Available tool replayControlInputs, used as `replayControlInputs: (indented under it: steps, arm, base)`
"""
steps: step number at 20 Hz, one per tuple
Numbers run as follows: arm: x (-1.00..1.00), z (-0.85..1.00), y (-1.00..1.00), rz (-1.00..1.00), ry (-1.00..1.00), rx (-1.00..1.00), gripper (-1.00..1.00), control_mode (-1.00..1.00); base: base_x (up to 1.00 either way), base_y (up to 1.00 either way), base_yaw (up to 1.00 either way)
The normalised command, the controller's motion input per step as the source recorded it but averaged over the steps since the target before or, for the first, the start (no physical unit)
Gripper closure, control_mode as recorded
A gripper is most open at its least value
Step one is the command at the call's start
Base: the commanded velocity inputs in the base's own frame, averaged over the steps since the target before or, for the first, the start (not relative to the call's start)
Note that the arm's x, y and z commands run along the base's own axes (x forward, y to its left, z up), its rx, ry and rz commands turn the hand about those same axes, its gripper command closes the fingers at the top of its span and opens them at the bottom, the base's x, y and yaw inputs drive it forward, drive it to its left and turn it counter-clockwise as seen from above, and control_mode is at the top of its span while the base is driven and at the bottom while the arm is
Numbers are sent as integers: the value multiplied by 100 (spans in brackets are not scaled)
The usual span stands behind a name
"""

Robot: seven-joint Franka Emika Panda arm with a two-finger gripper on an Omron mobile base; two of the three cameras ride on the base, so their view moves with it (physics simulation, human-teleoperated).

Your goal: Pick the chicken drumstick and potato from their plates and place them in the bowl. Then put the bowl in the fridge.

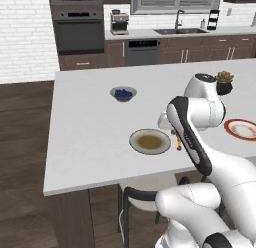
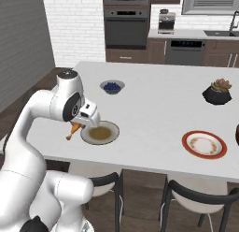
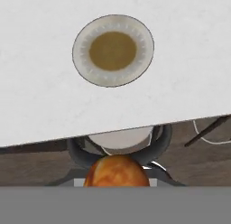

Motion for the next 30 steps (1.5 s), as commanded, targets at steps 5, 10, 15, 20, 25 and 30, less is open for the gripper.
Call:
replayControlInputs:
  steps: [5, 10, 15, 20, 25, 30]
  arm:
    - [-14, 3, 16, 58, 2, -9, 100, -100]
    - [-1, -2, 5, 10, 5, -3, 100, -100]
    - [0, 0, 0, 0, 0, 0, 100, -100]
    - [-9, 0, -5, 0, -6, 0, 100, -100]
    - [0, 0, 0, 0, 0, 0, 100, 100]
    - [0, 0, 0, 0, 0, 0, 100, 100]
  base:
    - [0, 0, 0]
    - [0, 0, 0]
    - [0, 0, 0]
    - [0, 0, 0]
    - [-3, -62, 0]
    - [-4, -100, 0]
